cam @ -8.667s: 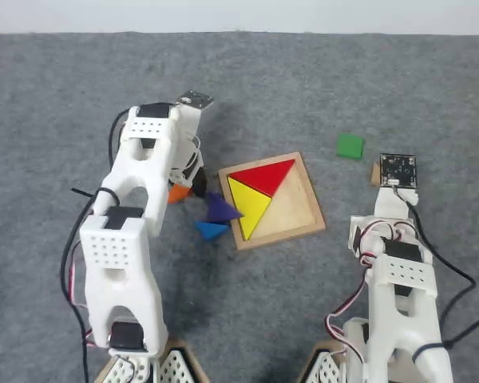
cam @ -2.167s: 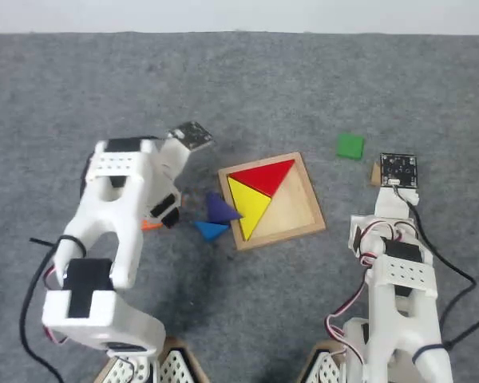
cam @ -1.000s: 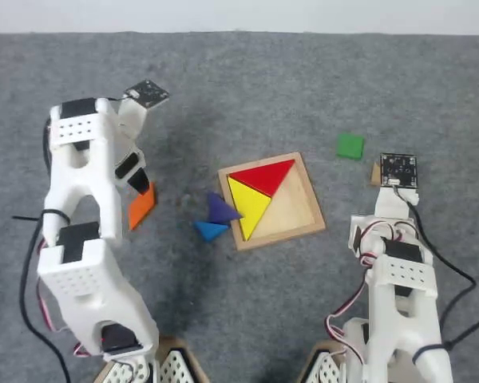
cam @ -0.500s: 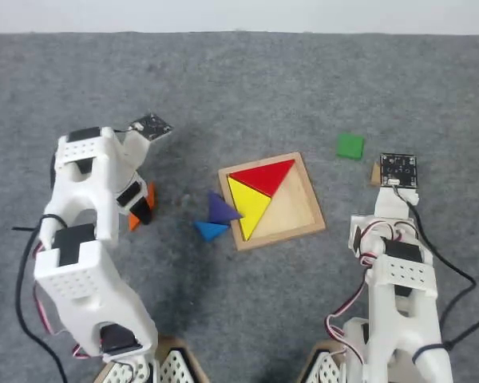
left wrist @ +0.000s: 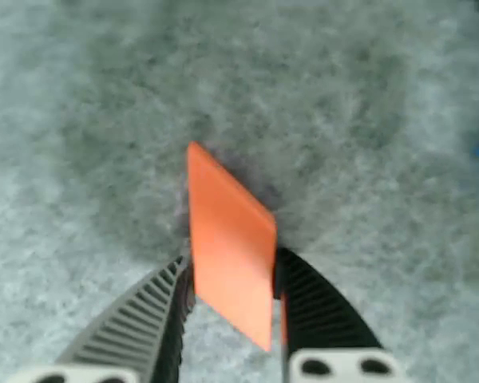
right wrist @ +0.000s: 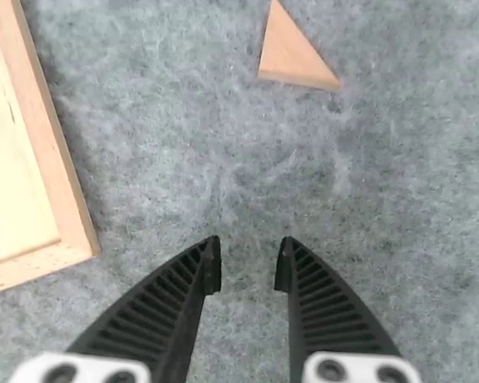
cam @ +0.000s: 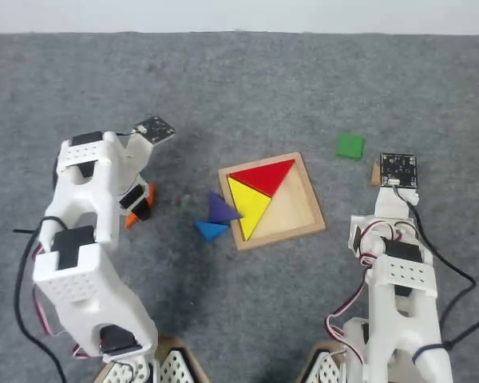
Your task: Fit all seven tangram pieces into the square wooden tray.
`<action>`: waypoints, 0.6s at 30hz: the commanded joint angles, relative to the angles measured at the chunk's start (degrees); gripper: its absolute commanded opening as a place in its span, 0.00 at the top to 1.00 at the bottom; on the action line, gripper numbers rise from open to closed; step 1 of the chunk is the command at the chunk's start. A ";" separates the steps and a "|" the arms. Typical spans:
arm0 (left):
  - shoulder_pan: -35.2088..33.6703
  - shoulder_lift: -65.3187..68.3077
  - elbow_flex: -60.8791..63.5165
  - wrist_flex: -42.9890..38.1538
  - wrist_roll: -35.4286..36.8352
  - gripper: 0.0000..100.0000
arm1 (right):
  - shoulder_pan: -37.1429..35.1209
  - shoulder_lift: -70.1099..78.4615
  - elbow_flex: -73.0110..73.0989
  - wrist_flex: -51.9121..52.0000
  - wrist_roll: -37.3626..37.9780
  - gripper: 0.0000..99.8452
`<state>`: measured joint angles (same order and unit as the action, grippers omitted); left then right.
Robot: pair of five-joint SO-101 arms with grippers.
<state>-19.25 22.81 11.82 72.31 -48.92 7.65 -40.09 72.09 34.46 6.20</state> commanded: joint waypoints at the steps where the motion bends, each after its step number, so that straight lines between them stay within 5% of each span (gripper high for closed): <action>1: 0.62 0.35 -1.89 2.55 -1.58 0.99 | 0.40 -2.15 -0.26 -1.19 0.79 0.88; 18: 12.22 -6.59 -17.01 17.23 24.26 0.99 | 0.31 -2.15 -0.26 -1.10 0.79 0.88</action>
<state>-10.81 20.79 1.27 85.41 -31.60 7.65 -40.09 72.09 34.46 6.20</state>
